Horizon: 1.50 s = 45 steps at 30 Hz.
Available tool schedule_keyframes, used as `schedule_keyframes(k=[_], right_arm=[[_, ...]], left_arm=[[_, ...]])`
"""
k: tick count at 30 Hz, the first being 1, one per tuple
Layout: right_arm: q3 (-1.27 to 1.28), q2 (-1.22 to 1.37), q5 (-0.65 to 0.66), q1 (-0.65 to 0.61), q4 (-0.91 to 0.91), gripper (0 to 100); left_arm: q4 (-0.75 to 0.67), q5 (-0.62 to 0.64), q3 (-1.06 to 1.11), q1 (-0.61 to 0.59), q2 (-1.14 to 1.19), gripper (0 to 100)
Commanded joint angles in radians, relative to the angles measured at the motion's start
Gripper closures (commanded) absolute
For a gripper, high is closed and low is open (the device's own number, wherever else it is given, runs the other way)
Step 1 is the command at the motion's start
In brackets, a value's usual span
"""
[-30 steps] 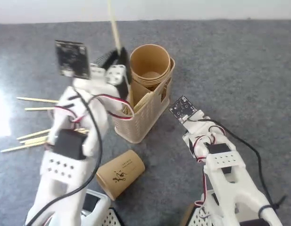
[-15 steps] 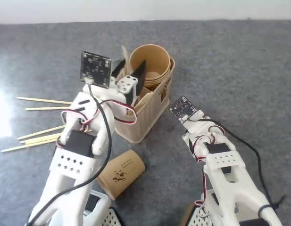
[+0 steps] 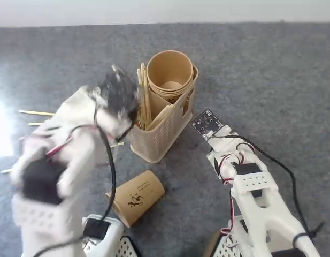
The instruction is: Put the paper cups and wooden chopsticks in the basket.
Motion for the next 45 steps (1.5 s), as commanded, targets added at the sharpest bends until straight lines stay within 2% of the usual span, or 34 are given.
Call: schedule_keyframes(k=[1,4,7,11,19,23,28,31,34,39,45], right_arm=[[-0.008,-0.027,0.011,-0.005,-0.018,90.8],[-0.008,-0.027,0.011,-0.005,-0.015,90.8],[-0.008,-0.027,0.011,-0.005,-0.013,90.8],[-0.008,-0.027,0.011,-0.005,-0.013,90.8],[-0.008,-0.027,0.011,-0.005,-0.019,90.8],[-0.008,-0.027,0.011,-0.005,-0.019,90.8],[-0.008,-0.027,0.011,-0.005,-0.021,90.8],[-0.008,-0.027,0.011,-0.005,-0.021,90.8],[-0.008,-0.027,0.011,-0.005,-0.021,90.8],[-0.008,-0.027,0.011,-0.005,-0.021,90.8],[-0.008,-0.027,0.011,-0.005,-0.021,90.8]], left_arm=[[0.258,-0.310,-0.166,-0.077,-0.025,82],[0.259,-0.428,-0.119,-0.158,-0.038,82],[0.259,-0.528,0.022,-0.172,-0.043,82],[0.258,-0.595,0.237,-0.164,-0.043,82],[0.256,-0.681,0.518,-0.180,-0.048,82],[0.256,-0.776,0.627,-0.272,-0.048,82],[0.256,-0.905,0.664,-0.445,-0.048,82],[0.258,-0.927,0.679,-0.479,-0.048,82],[0.258,-0.931,0.750,-0.448,-0.046,82],[0.256,-0.911,0.779,-0.278,-0.046,82],[0.236,-0.753,0.740,-0.063,-0.046,82]])
